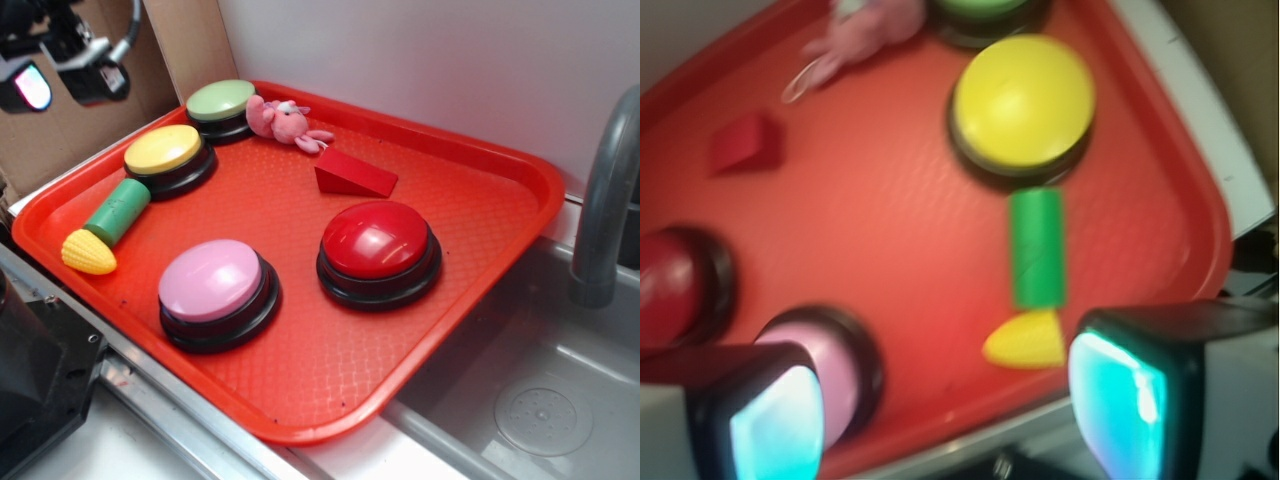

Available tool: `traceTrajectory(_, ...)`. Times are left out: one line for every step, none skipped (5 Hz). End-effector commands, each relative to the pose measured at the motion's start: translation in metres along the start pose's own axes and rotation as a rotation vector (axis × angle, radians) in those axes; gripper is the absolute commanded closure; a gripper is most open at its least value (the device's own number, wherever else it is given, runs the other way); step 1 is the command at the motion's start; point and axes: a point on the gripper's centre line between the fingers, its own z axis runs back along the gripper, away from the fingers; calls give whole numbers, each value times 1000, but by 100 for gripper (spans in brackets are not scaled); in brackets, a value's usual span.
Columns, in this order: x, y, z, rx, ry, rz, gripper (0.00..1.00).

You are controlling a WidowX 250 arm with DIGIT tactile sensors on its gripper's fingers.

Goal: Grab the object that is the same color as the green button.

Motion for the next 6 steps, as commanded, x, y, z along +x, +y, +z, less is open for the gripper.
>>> traceTrajectory(18,38,-60,125,-38,70,0)
traceTrajectory(16,49,-85,121,-25,47,0)
traceTrajectory(11,54,-104,119,18,23,0)
traceTrajectory(4,53,-113,110,21,23,0)
traceTrajectory(7,51,-110,101,16,23,100)
traceTrajectory(10,46,-103,106,-6,15,100)
